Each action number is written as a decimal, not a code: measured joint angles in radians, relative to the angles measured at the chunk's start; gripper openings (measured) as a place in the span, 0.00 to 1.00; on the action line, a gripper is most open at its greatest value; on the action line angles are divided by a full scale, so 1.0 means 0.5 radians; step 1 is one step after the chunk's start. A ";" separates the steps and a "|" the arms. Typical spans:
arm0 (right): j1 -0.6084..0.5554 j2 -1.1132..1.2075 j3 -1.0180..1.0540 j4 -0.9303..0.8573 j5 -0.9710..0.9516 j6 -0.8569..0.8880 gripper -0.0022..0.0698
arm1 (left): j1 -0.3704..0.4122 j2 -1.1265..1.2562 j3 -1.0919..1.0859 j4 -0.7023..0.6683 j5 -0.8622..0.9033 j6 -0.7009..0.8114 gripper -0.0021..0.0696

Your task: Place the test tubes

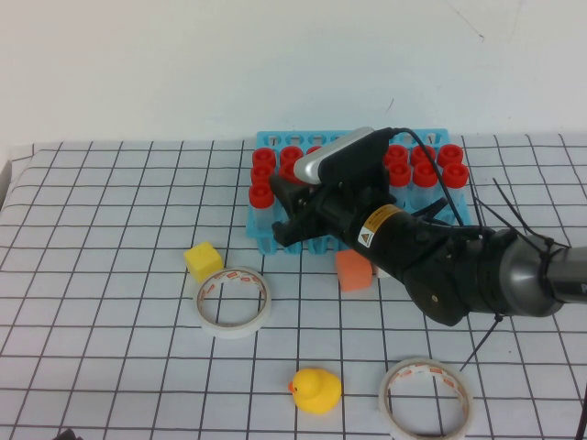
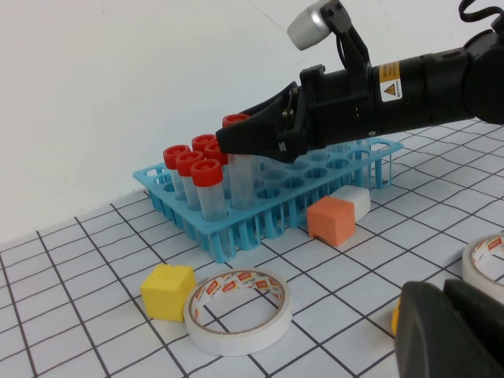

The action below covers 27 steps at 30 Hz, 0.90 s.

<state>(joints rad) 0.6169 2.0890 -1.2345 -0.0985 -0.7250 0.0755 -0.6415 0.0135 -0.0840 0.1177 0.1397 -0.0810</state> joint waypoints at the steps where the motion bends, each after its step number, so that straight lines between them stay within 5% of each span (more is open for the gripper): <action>1: 0.000 0.000 0.000 0.000 0.002 0.004 0.53 | 0.000 0.000 0.000 0.000 0.000 0.000 0.03; 27: 0.000 0.000 0.000 0.000 0.289 0.031 0.57 | 0.000 0.000 0.000 0.000 0.004 0.003 0.03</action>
<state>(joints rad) 0.6169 2.0890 -1.2345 -0.0985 -0.5807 0.0908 -0.6415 0.0135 -0.0840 0.1177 0.1418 -0.0795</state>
